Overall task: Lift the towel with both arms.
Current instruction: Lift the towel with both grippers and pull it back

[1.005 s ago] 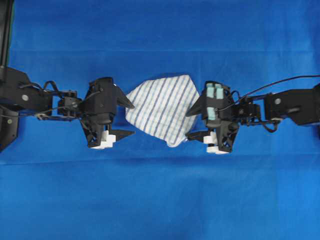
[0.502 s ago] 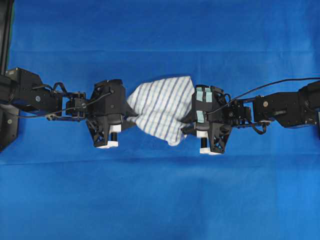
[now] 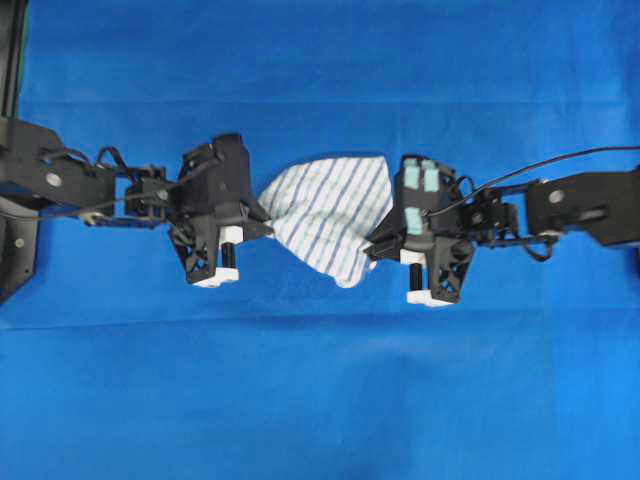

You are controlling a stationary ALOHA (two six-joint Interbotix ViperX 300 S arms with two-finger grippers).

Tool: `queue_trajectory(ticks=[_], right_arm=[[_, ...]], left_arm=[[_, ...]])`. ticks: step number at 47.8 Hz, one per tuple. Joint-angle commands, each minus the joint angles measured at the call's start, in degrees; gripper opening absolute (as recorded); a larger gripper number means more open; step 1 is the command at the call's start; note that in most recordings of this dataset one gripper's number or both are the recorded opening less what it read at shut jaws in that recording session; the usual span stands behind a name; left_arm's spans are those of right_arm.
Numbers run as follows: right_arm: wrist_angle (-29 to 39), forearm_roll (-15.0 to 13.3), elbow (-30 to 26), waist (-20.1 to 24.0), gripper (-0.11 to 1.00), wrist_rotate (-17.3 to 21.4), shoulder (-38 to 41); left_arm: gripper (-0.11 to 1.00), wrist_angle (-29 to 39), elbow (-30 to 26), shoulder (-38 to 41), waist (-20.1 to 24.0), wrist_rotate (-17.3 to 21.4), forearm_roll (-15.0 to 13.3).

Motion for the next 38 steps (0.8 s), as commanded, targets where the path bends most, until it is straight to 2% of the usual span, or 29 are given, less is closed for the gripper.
queue_trajectory(ticks=[1, 13, 26, 38], right_arm=[[2.99, 0.18, -1.85, 0.09, 0.09, -0.09, -5.98], [14.15, -0.09, -6.15, -1.93, 0.09, -0.44, -18.28], [24.96, -2.29, -14.85, -3.52, 0.09, -0.97, -26.98], [32.96, -5.54, -24.43, -3.52, 0.09, -1.14, -29.00]], left_arm=[[0.05, 4.04, -2.64, -6.33, 0.44, -0.44, -0.18], [0.05, 18.72, -8.96, -18.81, 2.20, -0.70, -0.09], [0.05, 25.75, -17.23, -25.75, 3.34, 0.09, 0.18], [0.05, 31.20, -26.02, -27.51, 3.60, 0.18, 0.26]])
